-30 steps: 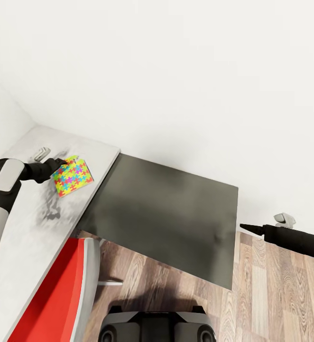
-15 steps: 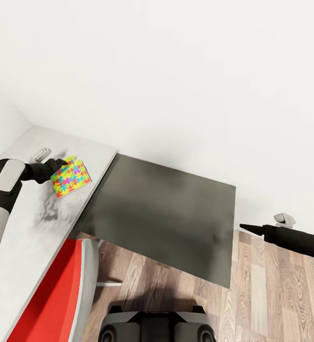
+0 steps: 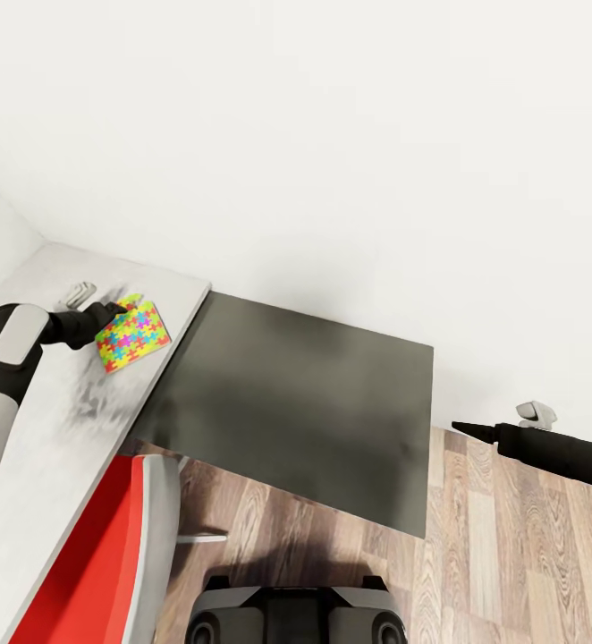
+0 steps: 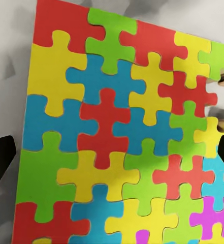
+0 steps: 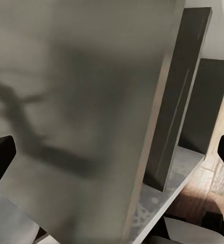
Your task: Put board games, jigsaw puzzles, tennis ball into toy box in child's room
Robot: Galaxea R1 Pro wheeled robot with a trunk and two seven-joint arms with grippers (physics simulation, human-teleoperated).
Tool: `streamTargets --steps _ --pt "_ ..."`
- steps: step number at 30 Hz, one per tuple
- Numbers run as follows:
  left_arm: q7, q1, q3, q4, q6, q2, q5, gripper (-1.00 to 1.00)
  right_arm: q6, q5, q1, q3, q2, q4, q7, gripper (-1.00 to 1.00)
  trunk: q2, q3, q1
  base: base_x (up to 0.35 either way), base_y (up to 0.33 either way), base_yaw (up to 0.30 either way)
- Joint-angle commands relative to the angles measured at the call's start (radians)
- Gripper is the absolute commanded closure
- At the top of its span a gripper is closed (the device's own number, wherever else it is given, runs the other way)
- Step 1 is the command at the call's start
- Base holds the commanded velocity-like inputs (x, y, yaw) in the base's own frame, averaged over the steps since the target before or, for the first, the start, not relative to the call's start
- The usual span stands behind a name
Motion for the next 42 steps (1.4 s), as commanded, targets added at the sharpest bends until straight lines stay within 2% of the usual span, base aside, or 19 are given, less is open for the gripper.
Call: streamTargets --steps 1,23,42 --pt "0.009 0.000 -0.004 -0.001 -0.001 0.001 0.010 -1.00 0.004 0.009 -0.001 -0.001 0.000 0.000 0.010 -1.00 -0.002 -0.001 0.001 0.000 0.000 -0.017" --pt "0.009 0.004 -0.005 0.000 -0.006 0.000 0.011 -1.00 0.004 0.009 -0.001 0.000 0.000 0.000 0.010 -1.00 -0.002 -0.001 0.001 0.000 0.000 -0.015" --pt "0.009 0.005 -0.006 0.000 -0.007 -0.003 0.011 -1.00 0.004 0.009 -0.001 0.000 0.001 0.000 0.010 -1.00 -0.002 -0.001 0.001 0.000 0.000 -0.173"
